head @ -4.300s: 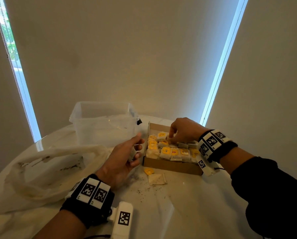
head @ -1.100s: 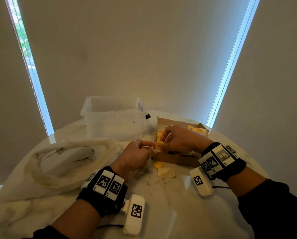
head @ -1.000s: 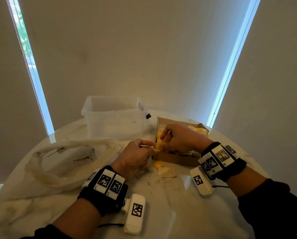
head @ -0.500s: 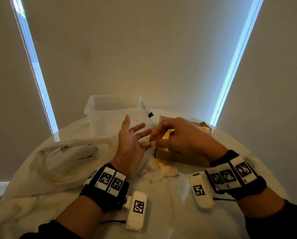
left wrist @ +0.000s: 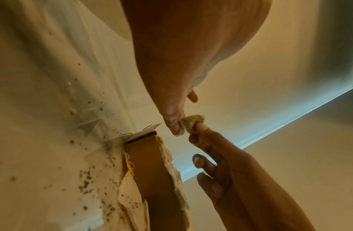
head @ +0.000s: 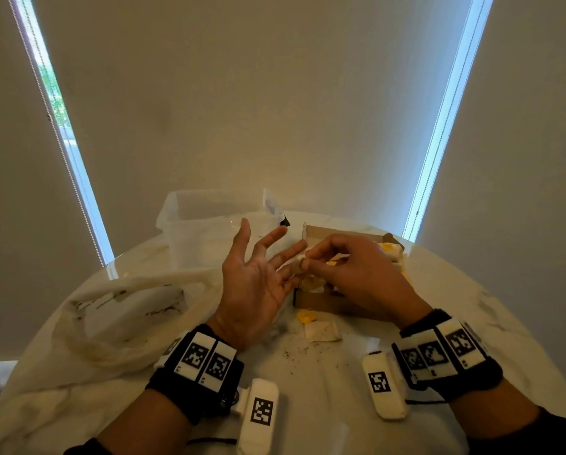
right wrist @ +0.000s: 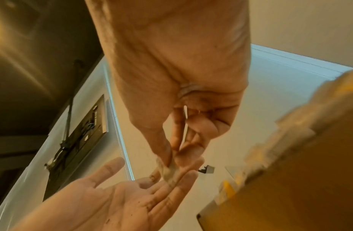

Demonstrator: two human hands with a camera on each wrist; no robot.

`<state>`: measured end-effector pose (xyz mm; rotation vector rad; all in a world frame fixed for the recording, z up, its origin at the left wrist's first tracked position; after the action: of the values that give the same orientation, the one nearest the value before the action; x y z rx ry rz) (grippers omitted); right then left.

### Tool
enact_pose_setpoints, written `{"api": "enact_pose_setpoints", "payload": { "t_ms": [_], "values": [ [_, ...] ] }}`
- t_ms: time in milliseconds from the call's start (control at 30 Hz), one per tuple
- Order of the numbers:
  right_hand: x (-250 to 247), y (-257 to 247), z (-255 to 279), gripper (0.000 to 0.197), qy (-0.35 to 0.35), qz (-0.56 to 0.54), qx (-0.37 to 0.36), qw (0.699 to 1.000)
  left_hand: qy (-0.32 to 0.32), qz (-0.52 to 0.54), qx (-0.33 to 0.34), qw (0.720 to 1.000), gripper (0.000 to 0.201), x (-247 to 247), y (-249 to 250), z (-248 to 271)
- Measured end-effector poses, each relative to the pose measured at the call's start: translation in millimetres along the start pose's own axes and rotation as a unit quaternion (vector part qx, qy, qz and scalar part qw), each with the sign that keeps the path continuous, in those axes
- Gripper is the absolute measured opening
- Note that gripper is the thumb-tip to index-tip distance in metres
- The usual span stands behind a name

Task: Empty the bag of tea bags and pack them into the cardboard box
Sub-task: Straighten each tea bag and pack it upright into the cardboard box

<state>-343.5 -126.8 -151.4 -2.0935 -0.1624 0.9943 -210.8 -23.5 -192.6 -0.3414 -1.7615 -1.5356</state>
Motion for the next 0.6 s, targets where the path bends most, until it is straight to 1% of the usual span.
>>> {"api": "enact_pose_setpoints", "payload": {
  "t_ms": [67, 133, 200, 267, 333, 400, 467, 533, 600],
  "values": [
    [-6.1, 6.0, 2.0, 0.013, 0.024, -0.113, 0.054, 0.992, 0.027, -0.042, 0.013, 0.999, 0.059, -3.1, -1.5, -3.3],
    [-7.6, 9.7, 4.4, 0.016, 0.022, -0.224, 0.109, 0.968, 0.062, -0.117, 0.030, 0.991, 0.042, -8.0, -3.8, -6.8],
    [-7.0, 10.8, 4.6, 0.018, 0.016, -0.272, 0.116, 0.955, 0.082, -0.183, 0.039, 0.979, 0.035, -10.8, -5.5, -7.1],
    [-7.1, 10.2, 4.6, 0.016, 0.018, -0.255, 0.098, 0.962, 0.088, -0.215, 0.027, 0.972, 0.040, -10.3, -6.1, -3.8],
    [-4.5, 8.9, 5.5, 0.012, 0.009, -0.198, 0.073, 0.977, 0.078, -0.231, 0.019, 0.970, 0.043, -8.7, -5.4, -0.7],
    [0.1, 7.5, 5.8, 0.013, -0.014, -0.139, 0.054, 0.989, 0.067, -0.242, 0.038, 0.967, 0.038, -7.7, -3.9, 0.6],
    [1.5, 9.0, 5.1, 0.023, -0.031, -0.112, 0.061, 0.991, 0.078, -0.249, 0.069, 0.963, 0.032, -11.0, -1.0, 0.0],
    [-0.2, 11.7, 3.4, 0.034, -0.042, -0.135, 0.079, 0.987, 0.089, -0.253, 0.088, 0.959, 0.026, -17.2, 0.7, -1.8],
    [0.4, 12.8, 3.7, 0.032, -0.050, -0.198, 0.101, 0.974, 0.093, -0.264, 0.092, 0.956, 0.025, -20.4, -0.1, -2.8]
  ]
}}
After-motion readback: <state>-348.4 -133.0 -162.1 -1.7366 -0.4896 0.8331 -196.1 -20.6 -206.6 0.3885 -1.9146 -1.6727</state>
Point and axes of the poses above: each hand's wrist, its own z-axis away from the middle knuckle, its own x-axis out of the palm, y = z × x, the point moved 5 cm from there along -z, towards the middle knuckle, and after that the axes turned 3 degrees about -x, right-handed, at the moved point
